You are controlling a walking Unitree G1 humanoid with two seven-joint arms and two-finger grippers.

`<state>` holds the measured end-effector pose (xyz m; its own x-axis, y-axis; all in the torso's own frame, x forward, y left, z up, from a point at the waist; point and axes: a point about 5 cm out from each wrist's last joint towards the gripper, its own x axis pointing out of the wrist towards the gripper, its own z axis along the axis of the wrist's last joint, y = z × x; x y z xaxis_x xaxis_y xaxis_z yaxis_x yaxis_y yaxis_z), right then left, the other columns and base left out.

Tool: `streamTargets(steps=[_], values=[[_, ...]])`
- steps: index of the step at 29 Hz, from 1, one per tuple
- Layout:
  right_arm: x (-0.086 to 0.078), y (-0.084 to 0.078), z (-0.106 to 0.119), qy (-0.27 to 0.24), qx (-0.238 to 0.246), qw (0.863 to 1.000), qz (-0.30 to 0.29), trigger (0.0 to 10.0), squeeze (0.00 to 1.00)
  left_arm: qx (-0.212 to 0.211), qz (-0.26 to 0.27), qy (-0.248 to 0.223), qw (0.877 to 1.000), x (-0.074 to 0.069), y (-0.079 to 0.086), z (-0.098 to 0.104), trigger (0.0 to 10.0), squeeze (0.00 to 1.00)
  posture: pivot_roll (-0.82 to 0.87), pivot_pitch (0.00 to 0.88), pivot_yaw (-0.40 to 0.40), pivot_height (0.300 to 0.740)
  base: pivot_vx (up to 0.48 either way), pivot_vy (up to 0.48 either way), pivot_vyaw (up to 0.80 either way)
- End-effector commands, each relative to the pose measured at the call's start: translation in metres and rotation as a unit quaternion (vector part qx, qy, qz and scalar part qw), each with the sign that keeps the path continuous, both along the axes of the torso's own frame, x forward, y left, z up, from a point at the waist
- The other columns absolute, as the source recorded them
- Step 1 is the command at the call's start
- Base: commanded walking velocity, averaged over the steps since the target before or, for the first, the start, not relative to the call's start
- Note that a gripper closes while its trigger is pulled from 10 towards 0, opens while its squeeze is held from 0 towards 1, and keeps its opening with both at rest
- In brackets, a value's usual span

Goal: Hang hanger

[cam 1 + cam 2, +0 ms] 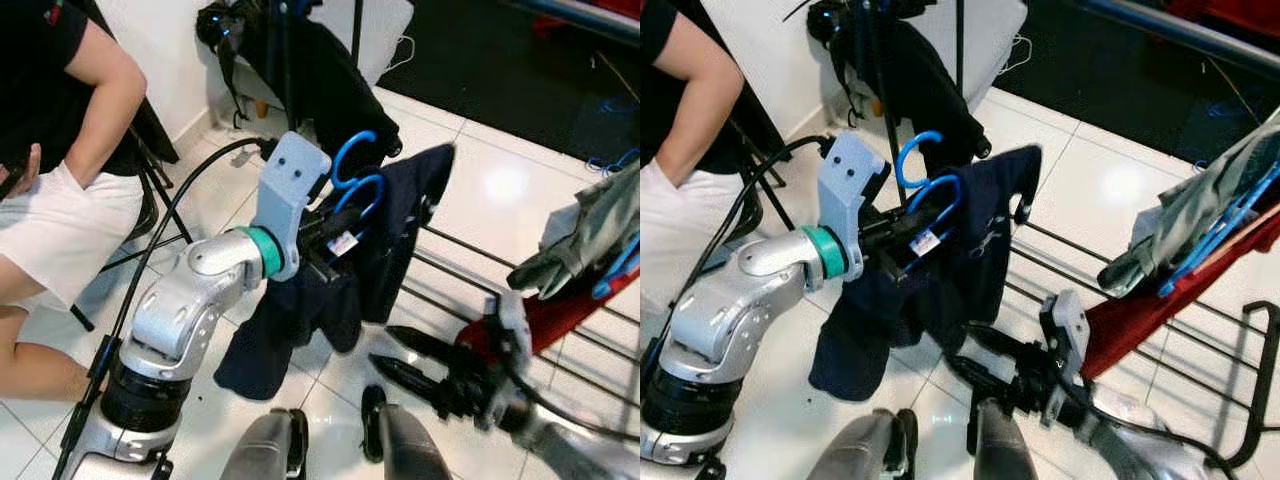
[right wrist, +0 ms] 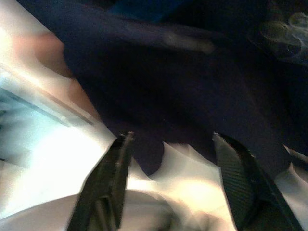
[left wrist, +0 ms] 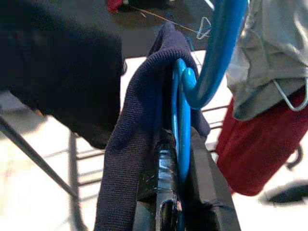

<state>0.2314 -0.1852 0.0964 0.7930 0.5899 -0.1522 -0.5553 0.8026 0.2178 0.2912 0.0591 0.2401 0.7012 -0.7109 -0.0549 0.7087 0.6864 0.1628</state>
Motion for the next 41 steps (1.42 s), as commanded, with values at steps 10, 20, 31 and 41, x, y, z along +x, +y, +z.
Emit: streamTargets(steps=[10,20,31,41], values=[[0.044,0.002,0.007,-0.039,-0.001,0.98,-0.194,10.0,0.0,-0.005,-0.029,-0.073,0.997,-0.009,-0.03,0.038,10.0,0.0,-0.05,0.132,0.094,0.74,0.0,0.0,0.0],[0.063,0.024,0.015,-0.083,0.0,0.977,-0.198,10.0,0.0,0.014,0.045,-0.069,0.997,0.038,-0.058,0.043,10.0,0.0,-0.08,0.109,0.118,0.74,0.0,0.0,0.0],[0.043,0.008,0.014,-0.129,-0.003,0.943,-0.306,10.0,0.0,-0.01,0.085,-0.054,0.995,0.071,-0.073,0.057,10.0,0.0,-0.12,0.123,0.161,0.74,0.0,0.0,0.0],[0.045,-0.002,0.051,-0.247,-0.075,0.902,-0.346,10.0,0.0,-0.094,0.099,-0.047,0.99,0.086,-0.079,0.085,10.0,0.0,-0.17,0.141,0.165,0.74,0.0,0.0,0.0]])
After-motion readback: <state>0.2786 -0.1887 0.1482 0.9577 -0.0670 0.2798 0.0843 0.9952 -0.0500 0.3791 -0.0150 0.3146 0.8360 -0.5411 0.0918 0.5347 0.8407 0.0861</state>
